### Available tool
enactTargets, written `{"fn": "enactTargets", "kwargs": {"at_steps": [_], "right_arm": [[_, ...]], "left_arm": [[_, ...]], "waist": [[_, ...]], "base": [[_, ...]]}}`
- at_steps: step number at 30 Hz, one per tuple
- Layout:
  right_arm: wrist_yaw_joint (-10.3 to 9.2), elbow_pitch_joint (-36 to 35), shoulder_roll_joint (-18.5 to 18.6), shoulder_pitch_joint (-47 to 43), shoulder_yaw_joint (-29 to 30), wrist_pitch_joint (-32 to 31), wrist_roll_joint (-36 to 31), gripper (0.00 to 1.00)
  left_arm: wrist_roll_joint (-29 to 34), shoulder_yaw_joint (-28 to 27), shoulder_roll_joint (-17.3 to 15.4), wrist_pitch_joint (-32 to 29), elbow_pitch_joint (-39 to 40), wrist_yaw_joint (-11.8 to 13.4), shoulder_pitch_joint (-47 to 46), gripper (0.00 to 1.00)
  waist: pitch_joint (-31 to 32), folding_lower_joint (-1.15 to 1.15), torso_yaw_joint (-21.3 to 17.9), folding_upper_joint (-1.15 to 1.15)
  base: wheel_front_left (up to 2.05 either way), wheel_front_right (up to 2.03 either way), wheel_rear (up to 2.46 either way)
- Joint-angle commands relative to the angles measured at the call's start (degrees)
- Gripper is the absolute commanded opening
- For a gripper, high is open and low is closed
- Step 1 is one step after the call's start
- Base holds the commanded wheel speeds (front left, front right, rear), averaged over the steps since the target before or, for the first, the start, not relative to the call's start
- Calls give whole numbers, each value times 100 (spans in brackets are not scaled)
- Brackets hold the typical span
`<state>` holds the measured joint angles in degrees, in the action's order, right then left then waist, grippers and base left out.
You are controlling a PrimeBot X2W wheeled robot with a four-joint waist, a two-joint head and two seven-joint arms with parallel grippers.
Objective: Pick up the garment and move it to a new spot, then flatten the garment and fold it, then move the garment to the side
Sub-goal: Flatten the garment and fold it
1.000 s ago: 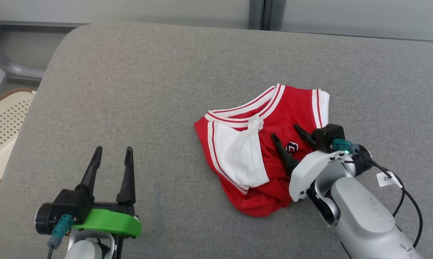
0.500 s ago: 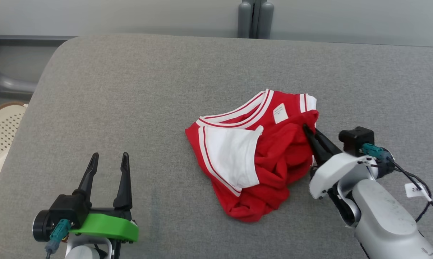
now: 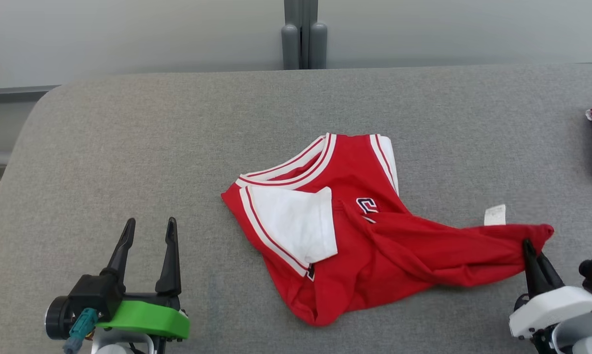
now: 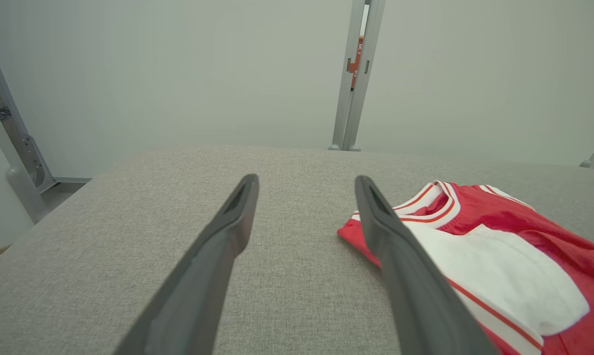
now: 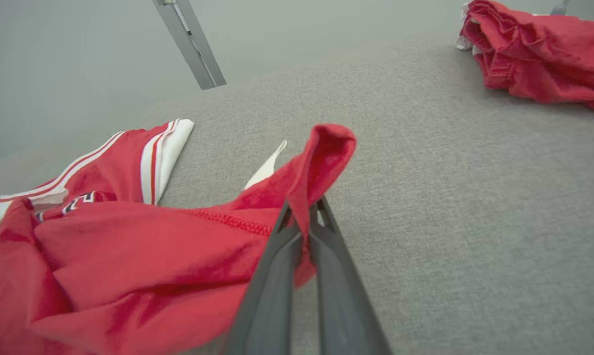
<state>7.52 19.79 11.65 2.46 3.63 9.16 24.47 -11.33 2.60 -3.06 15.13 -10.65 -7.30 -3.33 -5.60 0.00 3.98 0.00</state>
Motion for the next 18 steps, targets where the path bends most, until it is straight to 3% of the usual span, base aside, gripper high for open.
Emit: {"fn": "enactTargets", "kwargs": {"at_steps": [1,3,10,18], "right_arm": [[-7,-117,-102,-123,151,-12,-78,31],[-7,-260,-262,-237,334,-19,-141,100],[-7,-935,-464,-62,455,36,-516,100],[-7,-1609,-544,-4,42,20,-837,100]], "left_arm": [[26,0,-2,0,4,-18,29,100],[38,17,-1,0,-4,-19,37,100],[57,-1,-85,1,-38,-21,60,100],[75,45,-116,1,-77,-23,-39,100]], "waist": [[5,0,-44,0],[16,0,-79,0],[105,0,-205,0],[119,0,-296,0]], "base": [[0,0,0],[0,0,0],[0,0,0],[0,0,0]]}}
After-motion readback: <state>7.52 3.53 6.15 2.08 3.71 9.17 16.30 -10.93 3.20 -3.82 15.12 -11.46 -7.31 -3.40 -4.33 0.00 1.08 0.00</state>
